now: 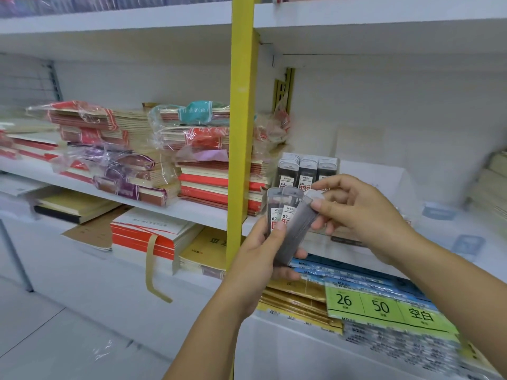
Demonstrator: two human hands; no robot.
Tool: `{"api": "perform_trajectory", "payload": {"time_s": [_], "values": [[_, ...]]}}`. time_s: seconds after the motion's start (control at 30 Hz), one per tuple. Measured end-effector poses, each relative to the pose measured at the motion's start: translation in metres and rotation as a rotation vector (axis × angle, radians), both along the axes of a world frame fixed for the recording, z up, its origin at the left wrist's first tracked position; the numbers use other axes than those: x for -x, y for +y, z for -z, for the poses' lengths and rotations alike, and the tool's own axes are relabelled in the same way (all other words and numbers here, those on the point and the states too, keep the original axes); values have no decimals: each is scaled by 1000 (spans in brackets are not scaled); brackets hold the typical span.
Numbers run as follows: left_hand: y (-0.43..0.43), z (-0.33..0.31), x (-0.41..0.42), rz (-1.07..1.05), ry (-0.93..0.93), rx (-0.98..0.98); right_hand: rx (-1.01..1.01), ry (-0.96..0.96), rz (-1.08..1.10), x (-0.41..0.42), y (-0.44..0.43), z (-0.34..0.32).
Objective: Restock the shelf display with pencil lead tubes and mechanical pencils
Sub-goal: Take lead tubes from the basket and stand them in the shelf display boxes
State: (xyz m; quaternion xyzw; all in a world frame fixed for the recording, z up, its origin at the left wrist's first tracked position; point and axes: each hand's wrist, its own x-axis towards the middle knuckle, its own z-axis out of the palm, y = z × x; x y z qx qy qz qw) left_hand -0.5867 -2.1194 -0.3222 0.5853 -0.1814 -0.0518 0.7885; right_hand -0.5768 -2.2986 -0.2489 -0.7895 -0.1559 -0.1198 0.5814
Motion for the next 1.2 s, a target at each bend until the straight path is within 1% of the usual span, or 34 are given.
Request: {"api": "perform_trajectory", "payload": {"time_s": [0.27, 0.43, 0.7, 0.8, 0.9, 0.97, 1.03, 1.1, 1.13, 1.2], "values": [[2, 1, -2, 39, 36, 1, 53, -56, 44, 4, 7, -2], [6, 5, -6, 46, 106, 50, 58, -16, 51, 3, 1, -2], [6, 7, -10, 11, 70, 60, 4, 33, 59, 1, -7, 4], [5, 7, -11, 1, 60, 56, 40, 35, 41, 2, -8, 2], [2, 6, -12, -10, 58, 68, 57, -63, 96, 4, -9, -9], [1, 4, -15, -18, 66, 94, 76, -224, 200, 2, -12, -26], [2, 3, -18, -34, 74, 109, 143, -400, 290, -3, -14, -46], [3, 3, -20, -42, 76, 114, 290, -517, 340, -12, -12, -58], [4, 3, -21, -43, 72, 112, 386, -536, 354, -18, -9, -60], [6, 3, -21, -39, 57, 104, 560, -509, 370, -32, -5, -57]]}}
